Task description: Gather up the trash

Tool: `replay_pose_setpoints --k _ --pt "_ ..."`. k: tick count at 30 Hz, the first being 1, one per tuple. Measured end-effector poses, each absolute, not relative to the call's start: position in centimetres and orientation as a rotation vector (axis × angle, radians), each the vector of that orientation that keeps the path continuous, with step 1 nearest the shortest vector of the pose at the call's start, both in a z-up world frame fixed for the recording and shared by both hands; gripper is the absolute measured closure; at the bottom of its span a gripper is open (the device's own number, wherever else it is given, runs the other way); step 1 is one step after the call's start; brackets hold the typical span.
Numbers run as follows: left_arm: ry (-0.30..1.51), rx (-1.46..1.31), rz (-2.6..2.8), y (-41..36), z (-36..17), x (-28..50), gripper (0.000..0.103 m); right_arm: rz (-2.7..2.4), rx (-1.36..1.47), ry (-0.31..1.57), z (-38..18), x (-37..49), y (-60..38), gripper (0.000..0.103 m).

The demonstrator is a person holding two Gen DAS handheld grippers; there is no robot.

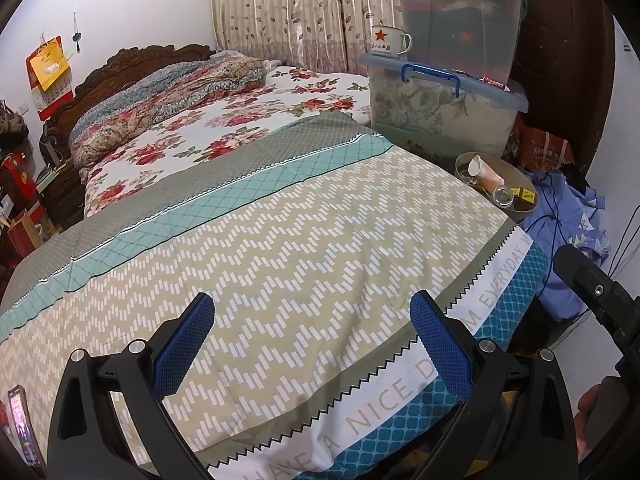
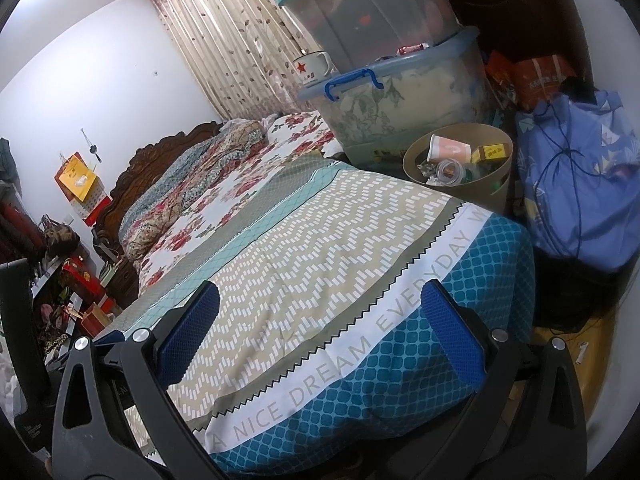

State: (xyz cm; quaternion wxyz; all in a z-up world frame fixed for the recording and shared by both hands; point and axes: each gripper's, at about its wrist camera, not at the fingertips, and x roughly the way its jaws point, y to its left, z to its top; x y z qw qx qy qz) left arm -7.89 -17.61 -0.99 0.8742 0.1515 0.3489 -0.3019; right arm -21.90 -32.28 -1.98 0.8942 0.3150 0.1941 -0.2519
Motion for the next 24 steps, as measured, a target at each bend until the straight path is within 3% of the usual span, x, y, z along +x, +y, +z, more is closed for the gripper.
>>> replay_pose_setpoints --k 24 --pt "0.671 0.34 -0.669 -17.9 -0.5 -9.2 0.009 -0.523 0.655 0.4 -1.9 -21.9 -32.3 0.003"
